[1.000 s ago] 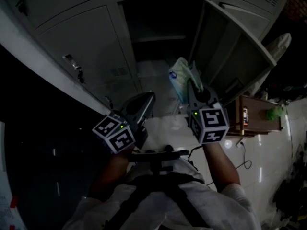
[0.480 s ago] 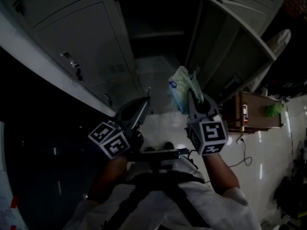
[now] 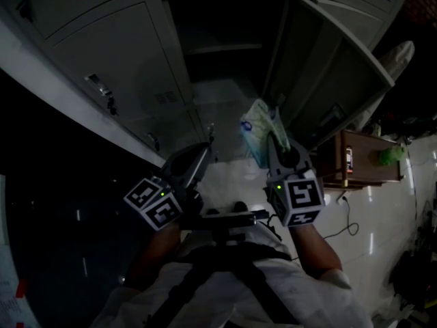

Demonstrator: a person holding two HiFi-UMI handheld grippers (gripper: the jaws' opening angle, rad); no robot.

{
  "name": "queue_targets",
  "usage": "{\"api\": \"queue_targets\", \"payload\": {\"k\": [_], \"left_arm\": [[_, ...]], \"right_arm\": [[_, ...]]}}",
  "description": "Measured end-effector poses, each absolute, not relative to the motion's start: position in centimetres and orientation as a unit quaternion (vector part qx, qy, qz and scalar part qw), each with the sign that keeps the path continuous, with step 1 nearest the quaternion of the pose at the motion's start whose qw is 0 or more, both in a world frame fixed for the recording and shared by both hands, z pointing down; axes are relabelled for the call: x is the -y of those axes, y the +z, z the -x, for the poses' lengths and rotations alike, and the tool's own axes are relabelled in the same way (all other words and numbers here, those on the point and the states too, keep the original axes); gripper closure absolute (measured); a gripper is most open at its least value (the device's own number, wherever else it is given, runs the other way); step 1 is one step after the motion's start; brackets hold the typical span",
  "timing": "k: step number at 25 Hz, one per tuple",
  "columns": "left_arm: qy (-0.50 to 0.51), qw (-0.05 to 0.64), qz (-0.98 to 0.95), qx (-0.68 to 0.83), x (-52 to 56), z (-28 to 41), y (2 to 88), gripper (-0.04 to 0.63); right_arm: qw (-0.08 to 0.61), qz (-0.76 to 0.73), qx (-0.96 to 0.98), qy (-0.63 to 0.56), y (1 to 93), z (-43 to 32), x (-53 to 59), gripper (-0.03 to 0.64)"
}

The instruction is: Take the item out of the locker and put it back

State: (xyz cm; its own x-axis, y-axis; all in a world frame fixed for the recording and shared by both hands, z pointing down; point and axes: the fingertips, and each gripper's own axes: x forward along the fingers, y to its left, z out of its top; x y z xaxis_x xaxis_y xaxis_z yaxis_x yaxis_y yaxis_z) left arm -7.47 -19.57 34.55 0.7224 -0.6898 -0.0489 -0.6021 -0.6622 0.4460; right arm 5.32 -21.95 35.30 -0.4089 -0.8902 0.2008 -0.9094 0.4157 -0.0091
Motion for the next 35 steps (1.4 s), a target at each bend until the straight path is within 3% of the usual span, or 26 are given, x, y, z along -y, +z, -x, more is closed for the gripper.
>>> {"api": "queue_targets", "payload": {"k": [35], "left_arm": [[-0.118,0.214,-0.900,0.360,21.0,8.3,34.9,0.600]], "right_arm": [[0.094,-0.544,0.831,0.074,36.3,-5.1,23.9,0.627]]}}
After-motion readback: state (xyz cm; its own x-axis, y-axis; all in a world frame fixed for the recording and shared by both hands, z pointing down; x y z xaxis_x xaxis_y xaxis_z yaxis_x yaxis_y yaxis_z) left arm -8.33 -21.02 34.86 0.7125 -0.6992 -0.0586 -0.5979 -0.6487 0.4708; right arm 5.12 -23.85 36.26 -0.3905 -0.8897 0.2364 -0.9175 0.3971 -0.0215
